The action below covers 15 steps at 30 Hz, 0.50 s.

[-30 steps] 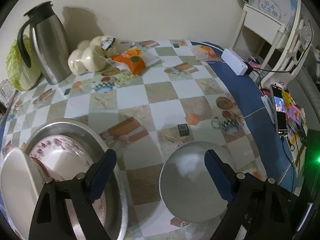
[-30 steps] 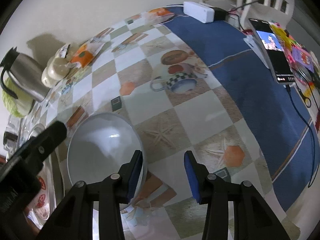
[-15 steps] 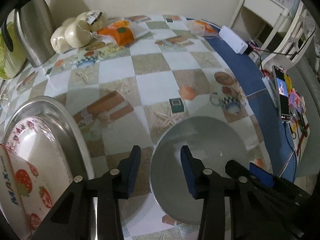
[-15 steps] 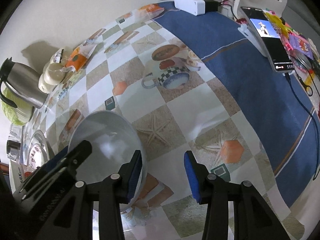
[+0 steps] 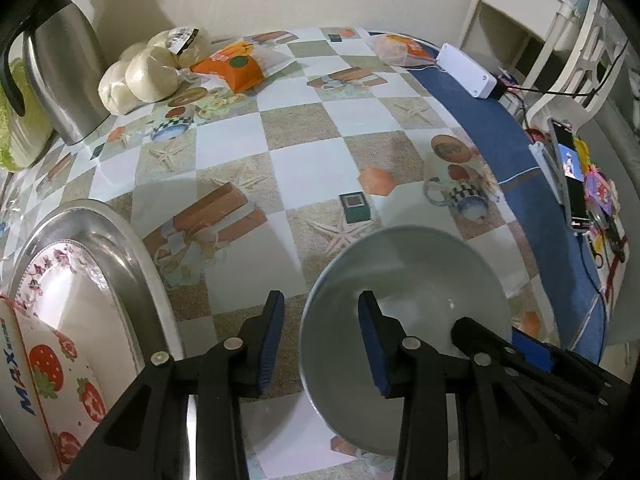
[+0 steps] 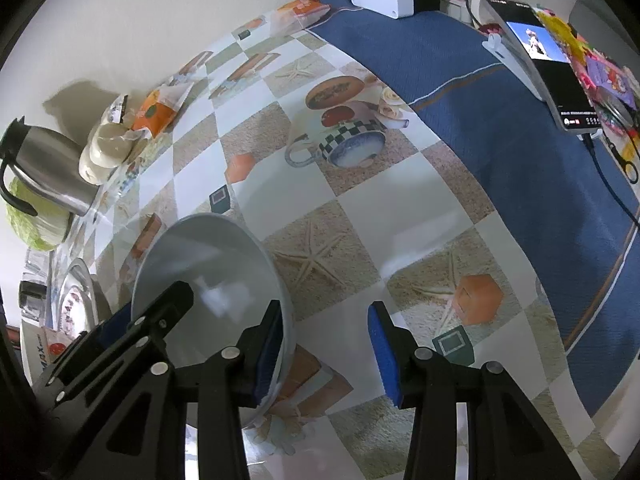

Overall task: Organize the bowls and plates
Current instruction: 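Close both grippers on the white bowl rim, then lift the white bowl with both grippers toward the steel basin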

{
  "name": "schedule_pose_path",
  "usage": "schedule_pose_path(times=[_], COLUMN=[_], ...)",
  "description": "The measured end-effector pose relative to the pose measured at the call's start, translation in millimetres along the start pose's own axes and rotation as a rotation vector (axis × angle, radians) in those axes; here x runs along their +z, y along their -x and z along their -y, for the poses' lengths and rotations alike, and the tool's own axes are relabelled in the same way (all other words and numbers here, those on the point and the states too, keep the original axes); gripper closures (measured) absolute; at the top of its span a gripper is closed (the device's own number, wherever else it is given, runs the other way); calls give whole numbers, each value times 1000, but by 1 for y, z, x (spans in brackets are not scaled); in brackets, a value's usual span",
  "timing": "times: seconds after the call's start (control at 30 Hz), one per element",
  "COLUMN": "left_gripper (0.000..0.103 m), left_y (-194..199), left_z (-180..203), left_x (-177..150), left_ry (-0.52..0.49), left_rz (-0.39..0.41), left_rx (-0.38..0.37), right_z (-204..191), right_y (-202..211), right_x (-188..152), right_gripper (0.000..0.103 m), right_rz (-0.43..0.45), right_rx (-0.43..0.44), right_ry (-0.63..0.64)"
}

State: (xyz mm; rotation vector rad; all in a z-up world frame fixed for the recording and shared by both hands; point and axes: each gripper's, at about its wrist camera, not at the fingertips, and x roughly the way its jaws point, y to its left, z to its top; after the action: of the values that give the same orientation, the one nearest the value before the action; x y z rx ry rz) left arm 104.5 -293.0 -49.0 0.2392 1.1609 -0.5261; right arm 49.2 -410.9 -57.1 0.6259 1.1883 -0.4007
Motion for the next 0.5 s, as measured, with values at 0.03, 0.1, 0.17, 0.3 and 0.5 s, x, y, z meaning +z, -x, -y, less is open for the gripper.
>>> schedule_pose_path(times=[0.03, 0.1, 0.17, 0.3, 0.5], left_gripper=[71, 73, 73, 73, 73], left_y=[1, -1, -3, -9, -16], left_z=[2, 6, 11, 16, 12], left_x=[0, -1, -3, -4, -6], left_ry=[-4, -5, -17, -22, 5], left_rz=[-1, -9, -18, -30, -42], left_rx=[-23, -48, -61, -74, -89], right_z=[1, 3, 8, 19, 23], right_y=[1, 2, 4, 5, 1], right_x=[0, 0, 1, 3, 1], right_gripper=[56, 56, 56, 57, 57], right_rz=[1, 4, 11, 16, 13], right_rx=[3, -3, -10, 5, 36], right_ry=[-4, -4, -11, -42, -57])
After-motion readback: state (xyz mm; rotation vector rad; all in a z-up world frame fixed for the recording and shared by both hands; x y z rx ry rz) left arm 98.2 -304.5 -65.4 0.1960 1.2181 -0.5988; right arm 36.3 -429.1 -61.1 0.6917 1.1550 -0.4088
